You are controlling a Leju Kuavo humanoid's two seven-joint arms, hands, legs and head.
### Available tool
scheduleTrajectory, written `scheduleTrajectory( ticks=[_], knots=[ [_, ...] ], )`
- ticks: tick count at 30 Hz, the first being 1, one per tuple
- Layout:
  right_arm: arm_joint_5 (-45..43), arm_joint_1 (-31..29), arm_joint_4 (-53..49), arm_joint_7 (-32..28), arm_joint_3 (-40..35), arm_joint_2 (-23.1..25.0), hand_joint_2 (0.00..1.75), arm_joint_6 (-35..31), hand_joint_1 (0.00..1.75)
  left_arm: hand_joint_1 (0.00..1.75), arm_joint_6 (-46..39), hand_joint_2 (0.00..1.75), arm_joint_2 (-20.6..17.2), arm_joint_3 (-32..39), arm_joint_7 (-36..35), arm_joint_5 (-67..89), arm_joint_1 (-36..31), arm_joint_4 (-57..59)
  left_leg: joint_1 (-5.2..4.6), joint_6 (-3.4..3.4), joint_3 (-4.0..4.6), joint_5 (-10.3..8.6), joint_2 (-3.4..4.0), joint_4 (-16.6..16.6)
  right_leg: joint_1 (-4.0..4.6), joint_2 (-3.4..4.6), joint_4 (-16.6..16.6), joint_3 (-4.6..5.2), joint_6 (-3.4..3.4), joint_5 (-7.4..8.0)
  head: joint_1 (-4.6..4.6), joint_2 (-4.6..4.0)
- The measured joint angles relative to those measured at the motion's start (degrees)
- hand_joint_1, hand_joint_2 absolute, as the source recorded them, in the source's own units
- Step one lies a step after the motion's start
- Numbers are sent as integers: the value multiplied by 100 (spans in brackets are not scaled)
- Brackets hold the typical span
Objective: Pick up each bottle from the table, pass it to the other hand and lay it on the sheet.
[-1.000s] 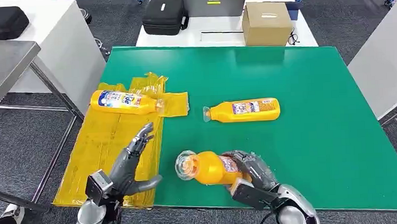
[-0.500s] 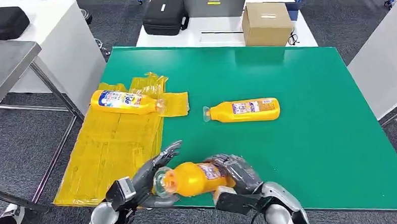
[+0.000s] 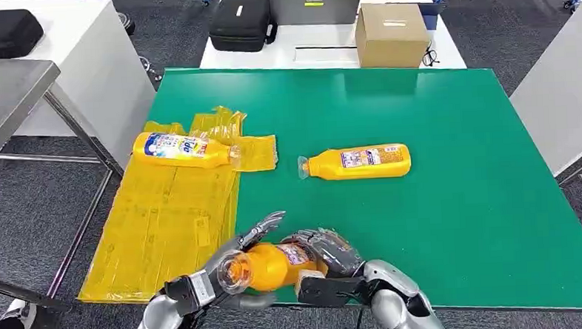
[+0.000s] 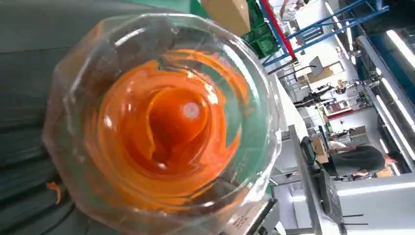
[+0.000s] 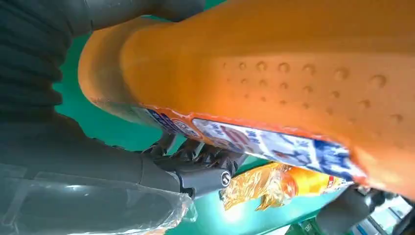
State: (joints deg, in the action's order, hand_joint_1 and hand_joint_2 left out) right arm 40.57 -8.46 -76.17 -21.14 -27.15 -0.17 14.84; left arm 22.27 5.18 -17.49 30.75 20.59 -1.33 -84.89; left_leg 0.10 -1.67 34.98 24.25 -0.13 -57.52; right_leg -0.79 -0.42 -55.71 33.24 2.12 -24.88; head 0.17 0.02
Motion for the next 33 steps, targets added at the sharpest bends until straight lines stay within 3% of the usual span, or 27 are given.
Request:
scheduleTrajectory(
  ticks=[1, 4, 6, 7, 8, 9, 10, 21, 29, 33],
  knots=[
    [-9, -1, 15, -4, -28, -4, 175, -4, 175, 175, -13, 175, -15, -17, 2, 26, 0, -17, 0, 0, 0, 0, 1, 0, 0, 0, 0, 0, 0, 0, -2, 0],
    [-22, -4, 41, -15, -78, -20, 175, -9, 152, 175, -41, 175, -48, -79, 13, 30, 2, -31, 0, 0, -1, 0, 0, 0, 0, 0, 0, 0, 0, 0, 0, 0],
    [-50, -11, 41, -15, -92, -22, 175, -11, 152, 175, -57, 175, -59, -83, 26, 33, -2, -33, 0, 0, -1, 0, 1, 0, 0, 1, 0, 0, 0, 0, 0, 0],
    [-79, -9, 41, -15, -111, -24, 175, -9, 122, 175, -72, 175, -61, -83, 42, 33, -4, -35, 0, 0, -1, 0, 2, 0, 0, 1, 0, 0, 0, 0, -2, 0],
    [-105, -8, 41, -15, -116, -26, 175, -11, 65, 175, -85, 175, -63, -83, 48, 33, -4, -46, 0, 0, -1, 0, 1, 0, 0, 0, 0, 0, 0, 0, 0, 0],
    [-118, -8, 41, -15, -118, -28, 175, -11, 24, 175, -101, 175, -66, -83, 48, 33, -3, -52, 0, 0, -1, 0, 1, 0, 0, 0, 0, 0, 0, 0, -2, 0],
    [-125, -7, 39, -15, -122, -31, 175, -11, 0, 175, -111, 175, -68, -83, 48, 33, -2, -63, 0, 0, -1, 0, 0, 0, 0, 0, 0, 0, 0, 0, 0, 0],
    [-417, 112, -387, -105, -98, -155, 175, -114, 0, 175, -464, 175, -87, -46, -15, 258, 96, -267, 0, 0, -1, 0, 1, 0, 0, 0, 1, 0, 0, 0, -2, 0],
    [-433, 491, -990, -247, 204, -124, 175, -295, 0, 175, -2484, 175, -39, 258, -451, 1846, 315, -910, 0, 0, -1, 0, 2, 0, 2, 1, 0, 2, 0, 0, -2, 0],
    [-400, 591, -1172, -278, 400, -31, 175, -433, 0, 175, -3476, 175, -13, 339, -1002, 2976, 362, -1342, 1, 1, -1, 1, 2, 0, 1, 1, 0, 1, 0, 0, -2, 0]
  ],
)
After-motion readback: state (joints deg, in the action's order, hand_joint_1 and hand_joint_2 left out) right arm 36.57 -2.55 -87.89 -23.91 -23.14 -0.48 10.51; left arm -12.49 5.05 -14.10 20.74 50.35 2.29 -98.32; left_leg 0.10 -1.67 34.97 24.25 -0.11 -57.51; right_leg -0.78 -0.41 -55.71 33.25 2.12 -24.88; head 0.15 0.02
